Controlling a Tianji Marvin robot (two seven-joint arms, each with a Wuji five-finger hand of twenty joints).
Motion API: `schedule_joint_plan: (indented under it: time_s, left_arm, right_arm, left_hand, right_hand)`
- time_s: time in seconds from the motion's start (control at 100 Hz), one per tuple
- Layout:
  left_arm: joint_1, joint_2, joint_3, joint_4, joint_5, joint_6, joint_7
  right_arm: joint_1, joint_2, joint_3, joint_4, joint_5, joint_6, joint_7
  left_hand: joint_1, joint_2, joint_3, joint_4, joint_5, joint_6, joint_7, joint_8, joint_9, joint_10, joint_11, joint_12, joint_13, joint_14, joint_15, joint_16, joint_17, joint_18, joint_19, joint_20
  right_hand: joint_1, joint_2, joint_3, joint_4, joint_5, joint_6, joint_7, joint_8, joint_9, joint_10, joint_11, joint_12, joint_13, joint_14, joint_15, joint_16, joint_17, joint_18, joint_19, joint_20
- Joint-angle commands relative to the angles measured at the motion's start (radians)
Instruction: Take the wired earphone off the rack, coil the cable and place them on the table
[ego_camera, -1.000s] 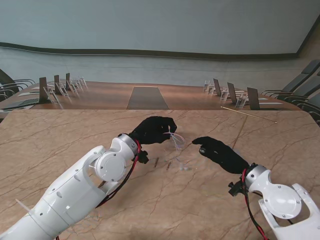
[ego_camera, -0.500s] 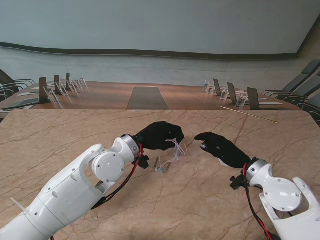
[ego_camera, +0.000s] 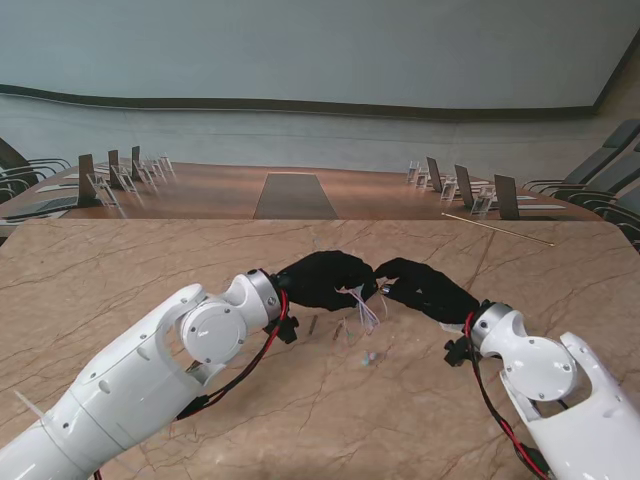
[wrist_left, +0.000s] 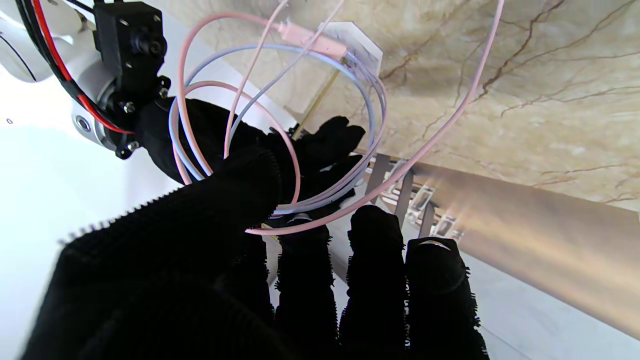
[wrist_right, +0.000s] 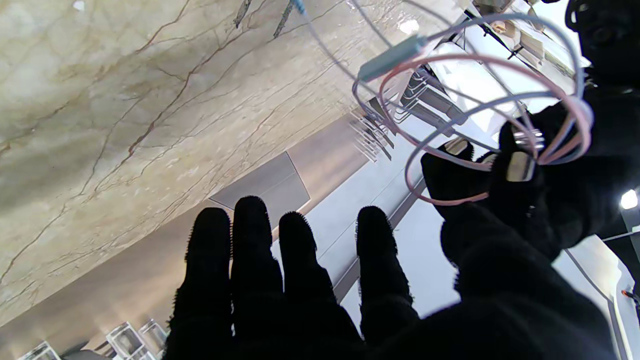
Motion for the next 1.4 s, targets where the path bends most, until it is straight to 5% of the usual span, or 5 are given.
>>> schedule_joint_plan:
  time_s: [0.0,0.35,0.85,1.39]
  left_arm:
    - [-0.002,0.003,0.006,-0.011,-0.008,-0.002,-0.019]
    - [-0.029,0.002,0.049,0.002,-0.024,-0.014,-0.038]
    - [-0.050,-0.005,0.061,0.032,0.018,-0.059,0.001]
    - [-0.046,-0.007,0.048,0.042,0.031,-0.099,0.025]
  right_arm:
    - [0.008,-0.007,-0.010,-0.014,0.004,0.010,0.011]
    - [0.032,-0.012,-0.060,-0.025,-0.076,0.058,-0.024]
    - [0.070,-0.002,-0.158,-0.033,-0.091,0.162,0.034]
    - [0.065,-0.003,-0.177,-0.024,-0.092,0.186,0.030]
  left_hand:
    - [0.001,0.041,-0.010,0.046,0.021,-0.058,0.000,0.033,-0.029,0.005,-0.017,0.037,-0.029,-0.024,-0.010,0.032,-0.016,-0.028,-0.001,0.033]
    - [0.001,0.040,-0.017,0.043,0.025,-0.063,-0.011,0.025,-0.048,0.011,-0.047,0.039,-0.054,-0.024,-0.039,0.031,-0.044,-0.034,-0.022,0.023]
    - [0.002,0.029,-0.006,0.034,0.037,-0.068,-0.016,0.007,-0.155,0.012,-0.121,0.064,-0.215,-0.051,-0.139,0.042,-0.225,-0.091,-0.131,-0.014]
    - [-0.003,0.035,-0.003,0.027,0.031,-0.064,-0.010,0.015,-0.137,0.011,-0.135,0.064,-0.196,-0.052,-0.145,0.048,-0.215,-0.081,-0.129,-0.035]
  right_hand:
    - [0.030,0.006,0.002,0.031,-0.033,-0.032,0.025,0.008,-0.010,-0.003,0.025,0.011,0.013,0.000,0.025,0.013,-0.004,0.005,0.041,0.023]
    - [0.054,0.023,-0.017,0.023,-0.037,-0.033,0.044,0.002,-0.016,-0.006,0.041,0.014,0.005,-0.003,0.037,0.012,-0.011,0.002,0.050,0.025]
    - [0.033,-0.009,-0.042,0.003,-0.015,-0.018,0.044,-0.011,-0.026,-0.005,0.042,0.012,-0.014,-0.005,0.038,0.004,-0.028,-0.004,0.054,0.021]
    - [0.052,-0.028,-0.012,0.008,-0.029,-0.026,0.053,-0.016,-0.029,-0.009,0.049,0.013,-0.013,-0.008,0.044,0.000,-0.027,-0.008,0.054,0.018]
